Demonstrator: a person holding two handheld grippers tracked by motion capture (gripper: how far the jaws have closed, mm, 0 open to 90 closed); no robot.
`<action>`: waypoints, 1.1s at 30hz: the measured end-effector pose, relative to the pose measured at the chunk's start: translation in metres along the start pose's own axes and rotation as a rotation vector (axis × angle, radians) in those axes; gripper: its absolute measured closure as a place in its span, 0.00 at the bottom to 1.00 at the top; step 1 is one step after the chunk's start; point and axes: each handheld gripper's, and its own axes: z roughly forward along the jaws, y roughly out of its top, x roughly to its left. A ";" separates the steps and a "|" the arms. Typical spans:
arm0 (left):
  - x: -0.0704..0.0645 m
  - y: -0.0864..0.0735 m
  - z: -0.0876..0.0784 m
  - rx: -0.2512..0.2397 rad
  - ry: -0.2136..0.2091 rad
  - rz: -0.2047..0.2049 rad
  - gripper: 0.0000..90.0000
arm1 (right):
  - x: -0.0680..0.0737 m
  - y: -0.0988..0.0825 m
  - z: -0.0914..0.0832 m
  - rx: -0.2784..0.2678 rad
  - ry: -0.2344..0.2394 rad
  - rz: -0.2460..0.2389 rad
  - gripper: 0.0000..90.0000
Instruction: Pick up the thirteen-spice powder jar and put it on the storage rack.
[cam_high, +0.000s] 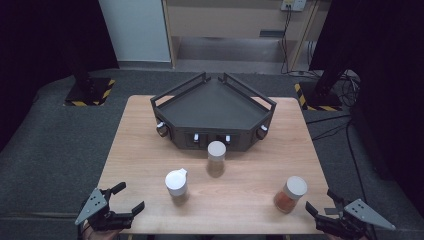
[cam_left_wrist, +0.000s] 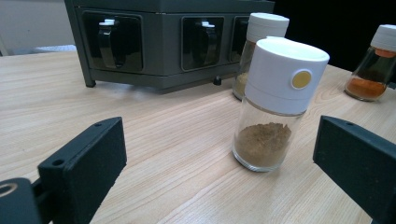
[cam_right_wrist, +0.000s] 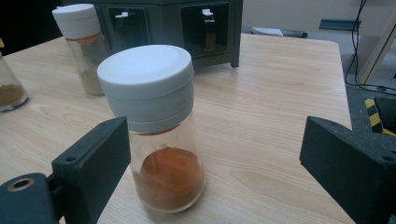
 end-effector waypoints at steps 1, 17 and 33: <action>0.000 0.000 0.000 -0.002 -0.001 -0.001 0.02 | 0.000 0.000 0.000 -0.002 0.001 0.001 0.10; 0.002 -0.001 0.000 -0.004 -0.001 -0.029 0.02 | 0.001 0.000 -0.002 -0.011 0.006 -0.008 0.09; -0.005 0.032 0.008 0.044 0.014 -0.011 0.03 | 0.001 0.000 -0.001 -0.010 0.004 -0.005 0.10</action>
